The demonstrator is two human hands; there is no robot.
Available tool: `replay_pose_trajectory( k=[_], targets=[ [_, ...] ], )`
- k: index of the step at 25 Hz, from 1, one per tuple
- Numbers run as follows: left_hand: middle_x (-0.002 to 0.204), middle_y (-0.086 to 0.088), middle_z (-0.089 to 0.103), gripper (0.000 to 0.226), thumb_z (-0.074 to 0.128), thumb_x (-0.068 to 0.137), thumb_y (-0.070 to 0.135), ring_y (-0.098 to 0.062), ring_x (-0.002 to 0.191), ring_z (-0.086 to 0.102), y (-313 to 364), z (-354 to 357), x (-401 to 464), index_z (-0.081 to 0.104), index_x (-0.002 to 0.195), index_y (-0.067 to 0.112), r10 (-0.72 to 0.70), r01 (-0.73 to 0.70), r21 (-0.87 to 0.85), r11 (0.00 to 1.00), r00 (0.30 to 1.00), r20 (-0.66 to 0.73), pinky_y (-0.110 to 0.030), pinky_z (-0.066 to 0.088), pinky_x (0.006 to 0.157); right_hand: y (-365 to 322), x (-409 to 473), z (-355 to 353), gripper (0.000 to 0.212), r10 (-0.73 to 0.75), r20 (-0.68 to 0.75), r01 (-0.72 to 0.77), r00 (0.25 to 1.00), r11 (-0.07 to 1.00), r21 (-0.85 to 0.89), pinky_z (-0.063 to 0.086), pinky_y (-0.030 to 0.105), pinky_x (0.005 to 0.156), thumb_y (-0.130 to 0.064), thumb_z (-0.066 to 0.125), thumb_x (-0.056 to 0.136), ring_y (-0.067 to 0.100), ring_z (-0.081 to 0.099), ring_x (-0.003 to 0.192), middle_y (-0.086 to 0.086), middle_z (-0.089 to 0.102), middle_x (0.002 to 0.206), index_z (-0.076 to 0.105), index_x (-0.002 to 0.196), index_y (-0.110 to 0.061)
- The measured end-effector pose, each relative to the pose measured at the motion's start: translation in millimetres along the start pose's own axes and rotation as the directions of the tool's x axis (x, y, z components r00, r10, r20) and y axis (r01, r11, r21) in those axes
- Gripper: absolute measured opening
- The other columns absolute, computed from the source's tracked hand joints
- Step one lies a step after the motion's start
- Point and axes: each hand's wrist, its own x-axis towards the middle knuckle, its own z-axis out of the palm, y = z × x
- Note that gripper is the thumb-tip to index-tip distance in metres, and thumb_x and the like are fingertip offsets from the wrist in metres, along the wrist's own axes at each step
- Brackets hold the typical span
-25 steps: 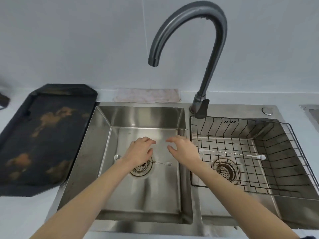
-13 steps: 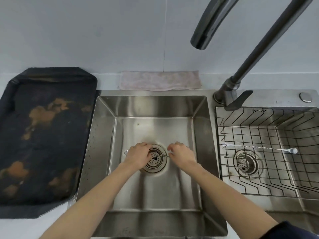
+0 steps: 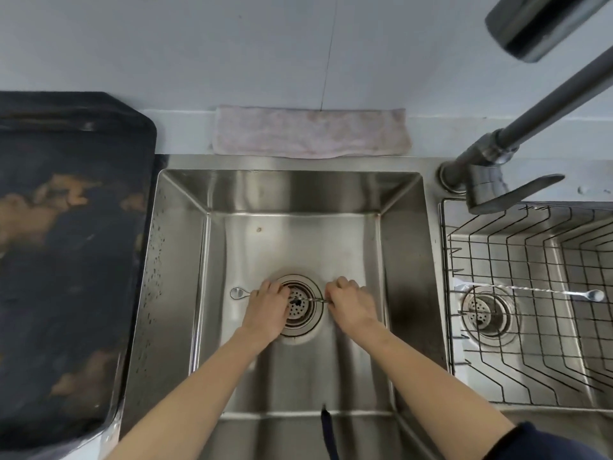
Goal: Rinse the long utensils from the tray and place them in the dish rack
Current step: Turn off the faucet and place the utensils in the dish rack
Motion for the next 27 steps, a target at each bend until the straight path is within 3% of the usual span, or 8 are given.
replay_pose_trajectory(
  k=[12,27],
  targets=[
    [0.125,0.000,0.057,0.032,0.040,0.092,0.012,-0.020,0.119,0.044,-8,-9,-8,0.058,0.118,0.017,0.050,-0.067,-0.131,0.989,0.990,-0.130,-0.032,0.036,0.094,1,-9,-8,0.025,-0.072,-0.091,0.075,0.993,0.997,0.026,0.039,0.037,0.094,-0.003,0.043,0.088,0.028,0.045,0.115,0.011,0.052,0.121,0.052,0.112,-0.007],
    [0.112,-0.001,0.063,0.029,0.043,0.093,0.023,-0.018,0.109,0.052,19,-77,-89,0.063,0.114,0.019,0.126,-0.215,-0.164,0.963,0.894,-0.431,-0.030,0.042,0.092,2,-93,-65,0.019,-0.172,-0.444,0.189,0.879,0.982,-0.006,0.046,0.036,0.085,-0.016,0.043,0.093,0.024,0.051,0.105,0.007,0.056,0.109,0.055,0.106,-0.010]
  ],
)
